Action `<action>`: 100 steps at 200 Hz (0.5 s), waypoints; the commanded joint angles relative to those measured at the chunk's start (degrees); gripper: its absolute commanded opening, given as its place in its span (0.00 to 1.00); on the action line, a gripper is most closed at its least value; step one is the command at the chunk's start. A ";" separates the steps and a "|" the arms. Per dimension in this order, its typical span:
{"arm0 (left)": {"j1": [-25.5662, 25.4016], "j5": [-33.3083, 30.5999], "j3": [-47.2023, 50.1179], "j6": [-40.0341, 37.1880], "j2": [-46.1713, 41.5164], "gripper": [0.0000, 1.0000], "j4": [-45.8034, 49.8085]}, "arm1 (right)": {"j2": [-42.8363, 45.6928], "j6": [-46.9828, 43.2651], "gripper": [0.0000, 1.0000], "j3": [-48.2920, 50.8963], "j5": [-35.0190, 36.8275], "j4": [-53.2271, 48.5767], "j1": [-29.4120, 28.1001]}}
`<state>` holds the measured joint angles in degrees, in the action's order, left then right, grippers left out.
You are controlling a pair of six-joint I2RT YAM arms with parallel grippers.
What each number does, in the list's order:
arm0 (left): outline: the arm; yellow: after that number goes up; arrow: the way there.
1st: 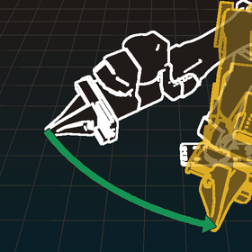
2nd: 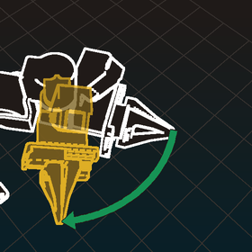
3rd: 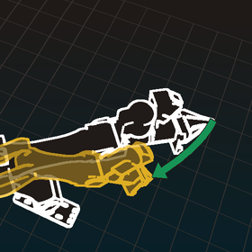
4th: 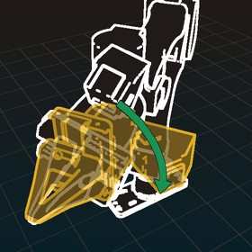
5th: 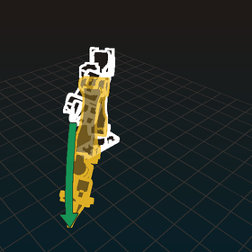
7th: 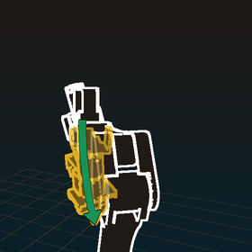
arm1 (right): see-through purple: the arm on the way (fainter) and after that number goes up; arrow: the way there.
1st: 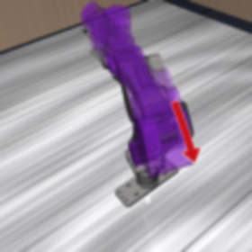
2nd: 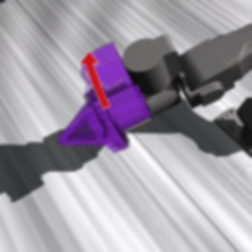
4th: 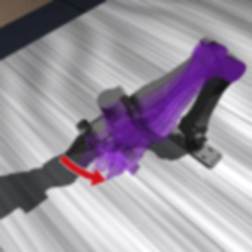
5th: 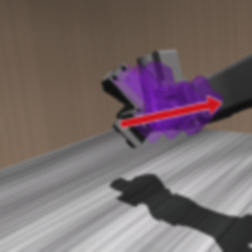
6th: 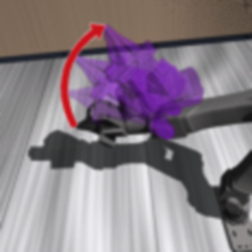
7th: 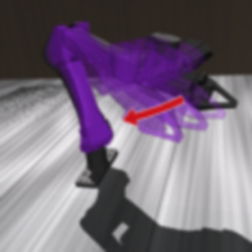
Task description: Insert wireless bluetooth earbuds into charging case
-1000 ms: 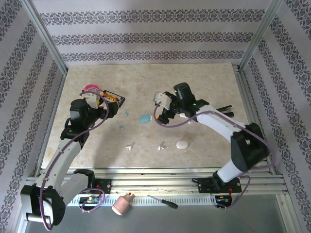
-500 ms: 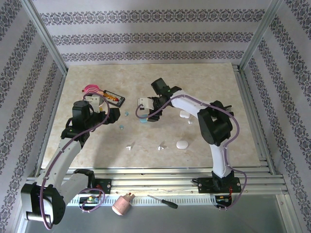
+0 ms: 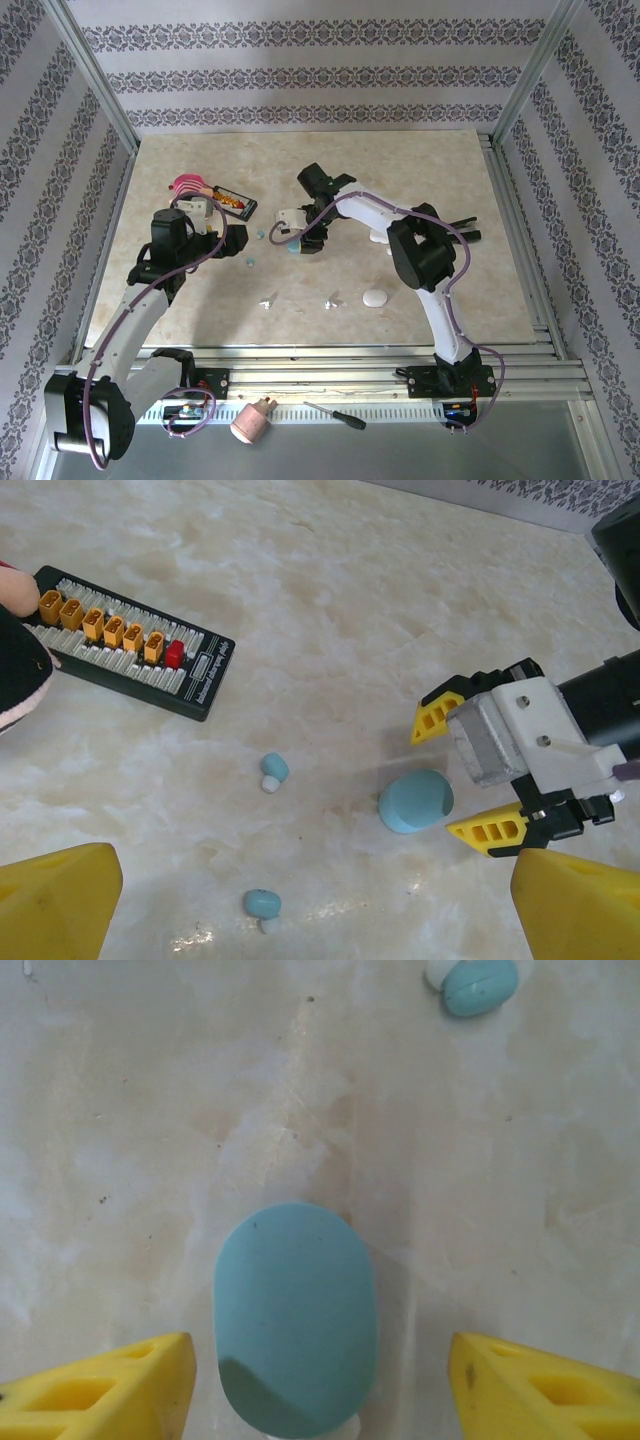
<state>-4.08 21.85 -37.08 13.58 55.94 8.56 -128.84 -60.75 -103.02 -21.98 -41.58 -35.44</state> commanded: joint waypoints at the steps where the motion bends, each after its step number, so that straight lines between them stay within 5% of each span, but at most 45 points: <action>1: -0.30 0.15 0.93 0.61 0.57 0.99 -2.70 | -1.81 -2.08 0.65 -1.82 1.08 -3.59 -0.90; 100: -0.37 0.91 2.17 1.49 1.54 0.99 -5.79 | -2.48 -1.56 0.42 -1.85 2.64 -3.42 -0.73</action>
<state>-4.08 22.26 -35.70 14.46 57.52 5.23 -130.43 -61.89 -103.77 -19.94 -43.59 -35.90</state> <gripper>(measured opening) 0.994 0.444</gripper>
